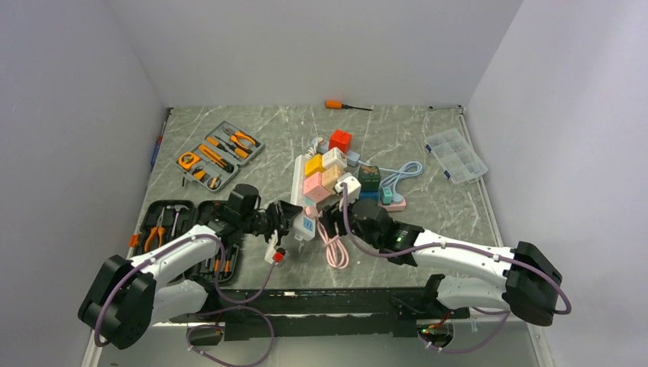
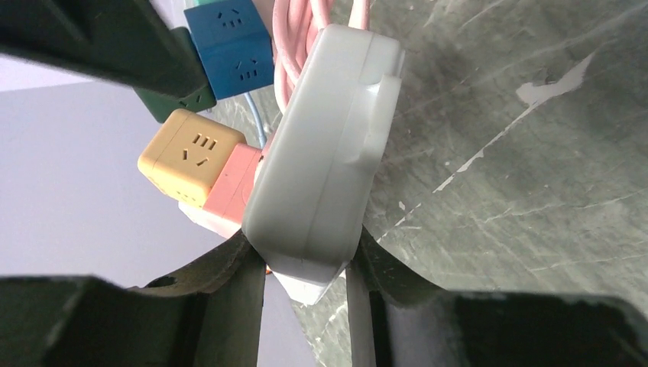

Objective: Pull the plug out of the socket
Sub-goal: Remove the plug from the socket, then place the plug at the center of the board.

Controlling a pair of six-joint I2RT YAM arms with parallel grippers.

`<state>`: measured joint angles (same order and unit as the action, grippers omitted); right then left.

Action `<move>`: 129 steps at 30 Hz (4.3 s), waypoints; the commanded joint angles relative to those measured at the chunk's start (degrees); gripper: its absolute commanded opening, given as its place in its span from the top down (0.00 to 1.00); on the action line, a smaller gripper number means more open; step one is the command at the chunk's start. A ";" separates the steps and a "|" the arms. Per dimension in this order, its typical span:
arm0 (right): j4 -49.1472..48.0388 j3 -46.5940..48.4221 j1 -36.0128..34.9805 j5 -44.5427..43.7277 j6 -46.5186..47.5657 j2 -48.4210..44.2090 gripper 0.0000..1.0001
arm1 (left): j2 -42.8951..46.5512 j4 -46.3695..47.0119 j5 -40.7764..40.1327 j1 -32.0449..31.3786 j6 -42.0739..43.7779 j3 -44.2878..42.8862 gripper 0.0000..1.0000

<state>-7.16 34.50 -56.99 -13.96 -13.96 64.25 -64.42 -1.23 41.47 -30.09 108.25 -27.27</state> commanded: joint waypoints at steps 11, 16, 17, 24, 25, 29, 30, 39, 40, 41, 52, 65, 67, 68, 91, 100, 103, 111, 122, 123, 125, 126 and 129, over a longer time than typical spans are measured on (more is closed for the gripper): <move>-15.06 -5.29 -9.77 -13.71 12.60 7.15 0.26 | 4.79 10.40 -1.67 2.33 -7.02 -10.07 0.92; -21.97 -5.21 -9.80 -19.68 18.64 12.36 0.25 | 5.27 9.51 -1.60 2.45 -7.91 -10.59 0.93; -23.92 -4.62 -9.83 -21.37 21.29 14.23 0.25 | 5.33 9.28 -1.60 2.42 -7.78 -10.69 0.93; -37.73 -0.87 -9.71 -28.33 29.81 24.30 0.27 | 6.27 7.33 -1.76 2.33 -8.78 -11.29 0.93; -39.98 -0.69 -9.75 -29.19 30.88 25.49 0.27 | 6.32 6.76 -1.73 2.36 -8.84 -11.39 0.93; -45.10 0.97 -9.43 -30.90 32.54 28.64 0.39 | 6.33 4.77 -1.58 2.39 -7.96 -11.36 0.93; -45.47 1.40 -9.42 -30.69 32.62 28.66 0.44 | 6.39 4.20 -1.48 2.39 -7.40 -11.21 0.93; -47.57 0.44 -9.43 -32.37 29.46 25.68 1.00 | 6.50 -1.81 -1.96 2.48 -4.20 -11.21 0.93; -48.18 0.12 -9.49 -32.56 29.34 25.25 1.00 | 6.50 -2.33 -1.84 2.41 -3.52 -11.07 0.93; -48.49 -0.18 -9.46 -33.06 29.25 24.89 1.00 | 6.46 -2.97 -1.76 2.47 -2.74 -10.99 0.93; -52.33 -1.95 -7.04 -36.73 24.28 24.11 1.00 | 7.41 -10.03 -2.88 2.41 2.24 -10.15 0.93; -48.13 -4.89 -1.56 -36.35 19.86 19.29 1.00 | 6.77 -17.34 -5.74 2.46 5.61 -11.14 0.94; -47.47 -5.82 -1.54 -36.68 19.42 18.65 1.00 | 6.83 -17.28 -5.89 2.41 5.65 -10.91 0.94; -46.59 -6.06 -1.54 -36.96 18.96 18.33 1.00 | 6.91 -17.38 -6.10 2.41 5.78 -10.72 0.94; -0.42 -7.51 -15.33 -28.47 -8.69 3.33 1.00 | 1.33 -2.66 -22.59 2.48 -15.88 -2.48 0.92; 14.75 -5.81 -16.37 -23.10 -22.31 0.94 0.57 | -0.44 -1.70 -23.30 2.41 -18.32 0.30 0.84; 17.26 -5.32 -16.26 -25.30 -24.46 -2.58 0.42 | -1.71 -1.13 -24.04 2.43 -20.04 0.78 0.83; 25.04 -2.34 -3.85 -23.59 -29.94 -17.22 0.24 | -3.93 0.36 -25.47 1.15 -20.64 3.78 0.79; 32.64 5.01 13.67 -18.01 -33.56 -17.40 0.24 | -5.15 -6.12 -26.70 -2.86 -22.44 5.75 0.44; 32.65 5.45 14.11 -17.89 -33.58 -16.77 0.24 | -5.25 -7.52 -26.41 -3.20 -23.26 5.23 0.41; 32.54 6.06 14.93 -17.86 -33.77 -16.00 0.24 | -5.79 -9.26 -26.43 -3.98 -24.72 4.33 0.37; 31.93 6.10 15.26 -17.72 -33.50 -15.98 0.24 | -6.06 -10.34 -26.38 -4.28 -24.93 3.85 0.33; 31.11 6.27 16.56 -17.33 -32.85 -16.21 0.24 | -7.00 -13.93 -26.04 -4.75 -24.92 2.04 0.18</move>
<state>24.05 38.06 -41.82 -32.40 -46.74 48.42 -69.49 0.34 15.51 -34.61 91.29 -24.05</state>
